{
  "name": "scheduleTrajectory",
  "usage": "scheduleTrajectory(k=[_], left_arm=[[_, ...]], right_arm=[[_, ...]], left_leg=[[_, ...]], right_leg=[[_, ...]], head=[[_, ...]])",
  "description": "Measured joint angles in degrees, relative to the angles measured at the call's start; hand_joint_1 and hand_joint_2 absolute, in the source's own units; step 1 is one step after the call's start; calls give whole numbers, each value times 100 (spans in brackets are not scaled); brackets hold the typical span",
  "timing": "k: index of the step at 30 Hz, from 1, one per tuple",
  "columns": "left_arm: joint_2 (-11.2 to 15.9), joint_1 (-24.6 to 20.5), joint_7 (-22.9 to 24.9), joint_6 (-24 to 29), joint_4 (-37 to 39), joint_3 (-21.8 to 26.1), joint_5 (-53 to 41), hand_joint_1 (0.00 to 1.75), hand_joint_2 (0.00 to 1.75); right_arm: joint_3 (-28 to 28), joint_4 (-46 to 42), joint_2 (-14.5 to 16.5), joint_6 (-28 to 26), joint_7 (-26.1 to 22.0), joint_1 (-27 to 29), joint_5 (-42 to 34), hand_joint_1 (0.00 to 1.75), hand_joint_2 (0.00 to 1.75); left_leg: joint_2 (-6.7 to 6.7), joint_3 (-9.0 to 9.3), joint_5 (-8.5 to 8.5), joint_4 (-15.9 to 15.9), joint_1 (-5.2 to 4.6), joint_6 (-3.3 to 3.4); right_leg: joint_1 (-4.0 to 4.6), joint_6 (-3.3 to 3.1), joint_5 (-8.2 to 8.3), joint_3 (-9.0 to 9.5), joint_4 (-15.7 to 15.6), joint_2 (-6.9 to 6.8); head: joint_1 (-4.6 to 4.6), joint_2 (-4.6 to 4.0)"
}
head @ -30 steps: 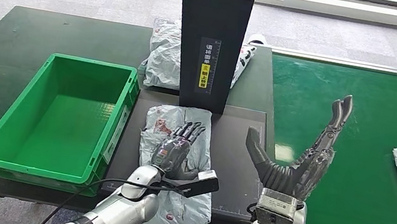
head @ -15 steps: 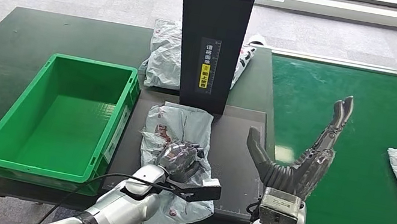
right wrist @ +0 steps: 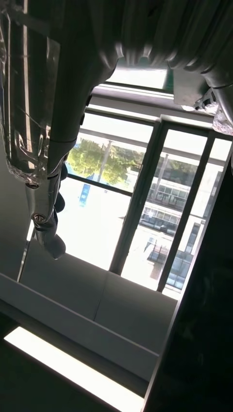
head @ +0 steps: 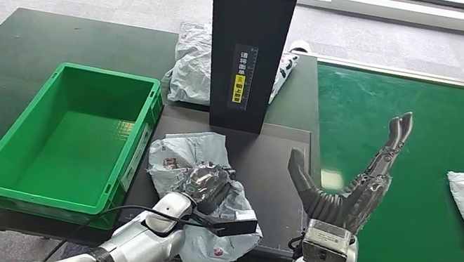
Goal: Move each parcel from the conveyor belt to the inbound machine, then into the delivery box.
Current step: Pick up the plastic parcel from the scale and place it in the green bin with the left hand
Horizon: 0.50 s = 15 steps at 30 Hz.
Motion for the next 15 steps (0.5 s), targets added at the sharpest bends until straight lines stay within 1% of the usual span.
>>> scheduleTrajectory(k=[1, 2, 4, 7, 9, 11, 15], left_arm=[[1, 60, 6, 426, -171, 26, -142, 175, 175], [0, 135, -14, 729, -433, 68, -293, 175, 175], [-1, 340, -94, 1020, -1187, 193, -587, 175, 175], [-2, 678, -243, 1083, -2630, 363, -770, 175, 175], [6, 789, -323, 1105, -3477, 438, -775, 175, 175], [18, 849, -357, 1112, -4085, 497, -775, 175, 175], [47, 939, -432, 1111, -4975, 574, -784, 175, 175]], right_arm=[[0, -14, -3, -1, -1, 13, 23, 0, 175], [0, -30, -5, -1, -1, 35, 42, 0, 175], [0, -51, -9, 0, -1, 75, 74, 0, 175], [0, -55, -10, -1, -1, 86, 108, 0, 175], [0, -55, -10, 0, 0, 86, 126, 0, 175], [0, -55, -10, 0, 0, 86, 137, 0, 175], [0, -55, -10, 1, 0, 85, 150, 0, 175]], left_leg=[[0, -2, 0, 0, 0, 0], [-1, -4, 1, 0, 0, 1], [-1, -6, 2, 0, 0, 1], [6, -11, -1, 0, 0, -1], [5, -15, -2, 0, 0, -1], [2, -16, -2, 0, 1, -1], [1, -18, -2, 0, 1, -1]], right_leg=[[0, 0, 0, -2, 0, 0], [0, 0, 0, -2, 0, -1], [0, 0, 0, -3, 0, -2], [0, 0, 0, -12, 0, 9], [0, 0, -1, -15, 0, 10], [1, -1, -2, -15, 0, 5], [2, -1, -2, -16, 0, 3]], head=[[0, 0], [1, 0], [1, -1], [1, -1], [0, 0], [-1, 1], [-1, 0]])
